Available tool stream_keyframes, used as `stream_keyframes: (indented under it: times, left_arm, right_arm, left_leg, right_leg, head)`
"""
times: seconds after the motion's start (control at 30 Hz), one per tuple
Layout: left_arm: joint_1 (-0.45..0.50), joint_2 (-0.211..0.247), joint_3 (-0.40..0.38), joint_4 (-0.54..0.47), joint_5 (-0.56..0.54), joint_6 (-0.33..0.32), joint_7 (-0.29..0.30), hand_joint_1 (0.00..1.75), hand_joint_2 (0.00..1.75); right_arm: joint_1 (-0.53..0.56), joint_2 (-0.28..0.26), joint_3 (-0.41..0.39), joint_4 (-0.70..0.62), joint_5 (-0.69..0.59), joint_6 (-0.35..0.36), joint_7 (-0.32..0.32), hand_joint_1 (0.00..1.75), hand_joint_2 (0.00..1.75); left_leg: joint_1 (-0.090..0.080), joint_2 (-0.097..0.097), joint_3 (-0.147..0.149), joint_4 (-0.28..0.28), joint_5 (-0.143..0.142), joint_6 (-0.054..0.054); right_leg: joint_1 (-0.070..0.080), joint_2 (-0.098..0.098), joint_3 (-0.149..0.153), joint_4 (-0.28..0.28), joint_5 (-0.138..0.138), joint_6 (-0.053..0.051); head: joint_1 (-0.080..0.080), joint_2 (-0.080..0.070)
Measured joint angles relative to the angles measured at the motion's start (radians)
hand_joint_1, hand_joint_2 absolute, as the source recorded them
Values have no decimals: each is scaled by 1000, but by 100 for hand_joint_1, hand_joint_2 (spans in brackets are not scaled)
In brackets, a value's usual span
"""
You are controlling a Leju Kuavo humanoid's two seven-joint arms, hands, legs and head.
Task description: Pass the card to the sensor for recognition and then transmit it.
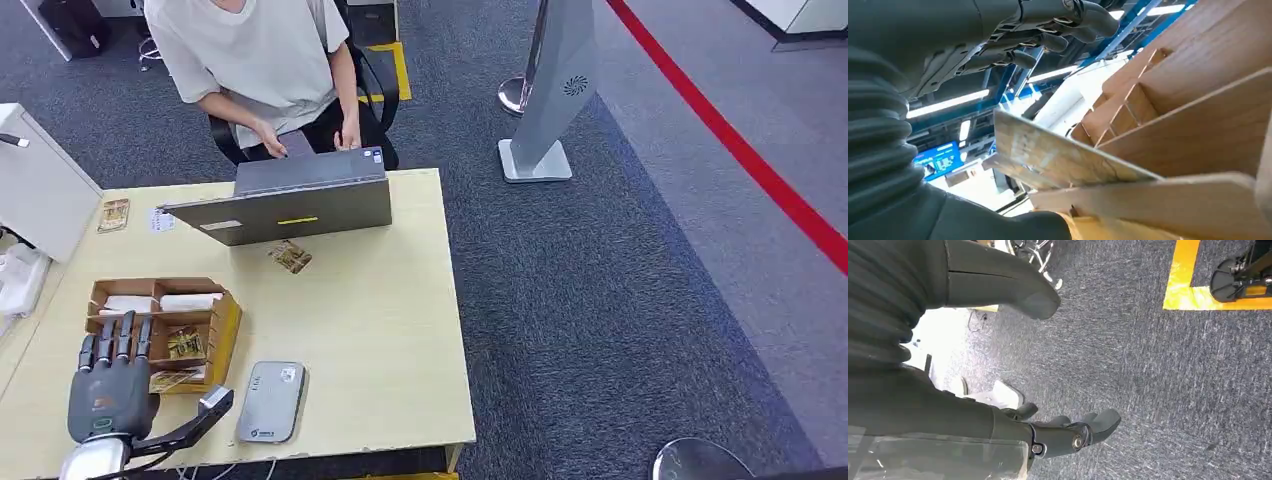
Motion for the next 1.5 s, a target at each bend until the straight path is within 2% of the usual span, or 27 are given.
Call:
stream_keyframes:
  times: [0.9,1.5]
  left_arm:
    - [-41,-28,4,89,0,41,-32,0,175]
    - [-54,-39,4,102,0,47,-37,0,175]
  right_arm:
    - [-2,-2,11,12,0,-22,-6,0,175]
    - [-2,-7,19,29,0,-32,-7,0,175]
  left_leg:
    - [0,0,0,0,0,0]
    - [0,0,0,0,0,0]
  right_leg:
    - [0,0,0,0,0,0]
    - [0,0,0,0,0,0]
  head:
    - [0,0]
    - [0,0]
